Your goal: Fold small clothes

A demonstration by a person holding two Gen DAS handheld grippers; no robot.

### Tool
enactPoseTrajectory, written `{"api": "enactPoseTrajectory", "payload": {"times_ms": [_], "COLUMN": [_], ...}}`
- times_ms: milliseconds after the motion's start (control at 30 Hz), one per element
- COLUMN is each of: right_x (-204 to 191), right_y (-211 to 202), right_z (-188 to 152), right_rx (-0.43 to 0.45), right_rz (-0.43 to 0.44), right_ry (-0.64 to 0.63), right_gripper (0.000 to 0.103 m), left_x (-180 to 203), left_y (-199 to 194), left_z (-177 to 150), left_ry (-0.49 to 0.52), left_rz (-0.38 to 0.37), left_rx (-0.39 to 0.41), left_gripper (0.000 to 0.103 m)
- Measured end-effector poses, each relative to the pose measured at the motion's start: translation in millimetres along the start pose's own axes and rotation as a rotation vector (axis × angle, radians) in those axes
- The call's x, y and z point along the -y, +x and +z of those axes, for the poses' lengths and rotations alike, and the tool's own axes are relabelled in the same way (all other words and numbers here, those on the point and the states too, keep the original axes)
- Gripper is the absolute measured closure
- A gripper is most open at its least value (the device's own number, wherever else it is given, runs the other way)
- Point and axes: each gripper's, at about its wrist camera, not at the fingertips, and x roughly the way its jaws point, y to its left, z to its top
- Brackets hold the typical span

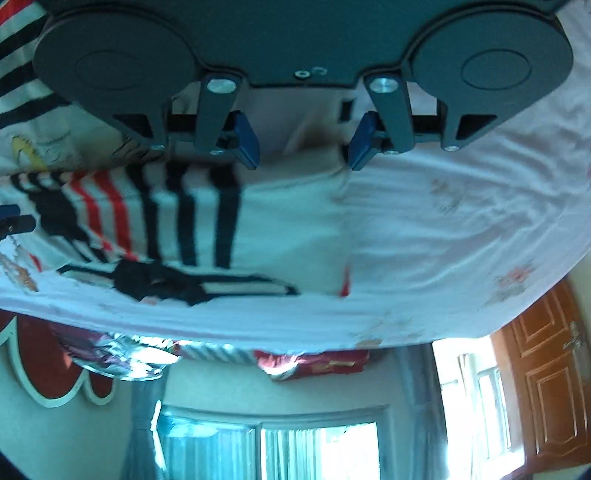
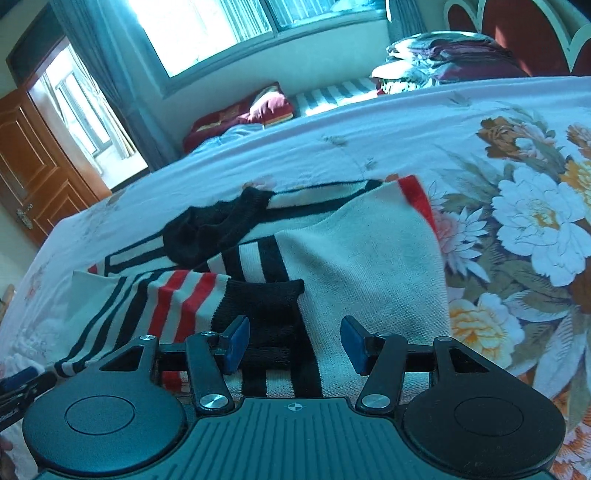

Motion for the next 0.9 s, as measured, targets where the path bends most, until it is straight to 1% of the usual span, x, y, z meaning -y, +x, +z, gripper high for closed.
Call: {"api": "enactPoseTrajectory", "payload": {"times_ms": [33, 67, 100, 133, 167, 200, 233, 267, 300, 333, 400, 467, 533, 633, 733, 767, 833, 867, 900], "right_x": [-1, -3, -6, -10, -14, -18, -21, -23, -26, -28, -32, -35, -37, -34, -26, -24, -23, -24, -24], "right_y": [8, 14, 18, 20, 22, 23, 25, 25, 26, 25, 15, -2, -14, -6, 11, 12, 8, 1, -8], "right_z": [0, 0, -1, -1, -1, -1, -1, -1, 0, 0, 2, 5, 1, -11, -22, -25, -23, -21, -19], "right_rx": [-0.021, -0.031, -0.036, -0.041, -0.043, -0.049, -0.059, -0.064, -0.068, -0.064, -0.027, 0.016, 0.032, -0.008, -0.047, -0.045, -0.03, -0.007, 0.014], "right_rz": [-0.005, -0.007, -0.009, -0.014, -0.022, -0.023, -0.015, -0.015, -0.015, -0.015, -0.025, -0.015, -0.011, -0.027, -0.043, -0.046, -0.054, -0.065, -0.074], "right_ry": [-0.004, -0.012, -0.027, -0.049, -0.075, -0.093, -0.104, -0.118, -0.14, -0.153, -0.176, -0.191, -0.208, -0.213, -0.158, -0.143, -0.131, -0.128, -0.136], "right_gripper": [0.048, 0.048, 0.048, 0.049, 0.061, 0.068, 0.076, 0.084, 0.091, 0.093, 0.094, 0.095, 0.095, 0.095, 0.095, 0.095, 0.095, 0.094, 0.094], "left_x": [-7, -11, -13, -13, -12, -10, -9, -8, -9, -12, -19, -24, -30, -30, -28, -28, -28, -32, -38], "left_y": [5, 11, 15, 18, 20, 23, 27, 32, 36, 37, 37, 38, 40, 42, 41, 41, 37, 30, 19], "left_z": [-3, -5, -4, -2, 2, 6, 10, 13, 16, 14, 12, 7, 6, 7, 7, 7, 8, 8, 8], "left_ry": [-0.008, -0.013, -0.022, -0.034, -0.04, -0.033, -0.018, -0.012, -0.019, -0.029, -0.041, -0.055, -0.085, -0.074, -0.049, -0.038, 0.005, 0.009, 0.004], "left_rz": [-0.004, -0.003, -0.005, -0.005, 0.001, 0.015, 0.041, 0.052, 0.042, 0.026, -0.001, -0.021, -0.048, -0.054, -0.055, -0.057, -0.072, -0.086, -0.101], "left_rx": [-0.033, -0.063, -0.072, -0.056, -0.04, -0.026, -0.025, -0.035, -0.042, -0.042, -0.038, -0.038, -0.046, -0.057, -0.066, -0.07, -0.085, -0.077, -0.052], "left_gripper": [0.079, 0.083, 0.081, 0.081, 0.082, 0.081, 0.081, 0.081, 0.082, 0.085, 0.088, 0.089, 0.09, 0.09, 0.089, 0.089, 0.083, 0.081, 0.079]}}
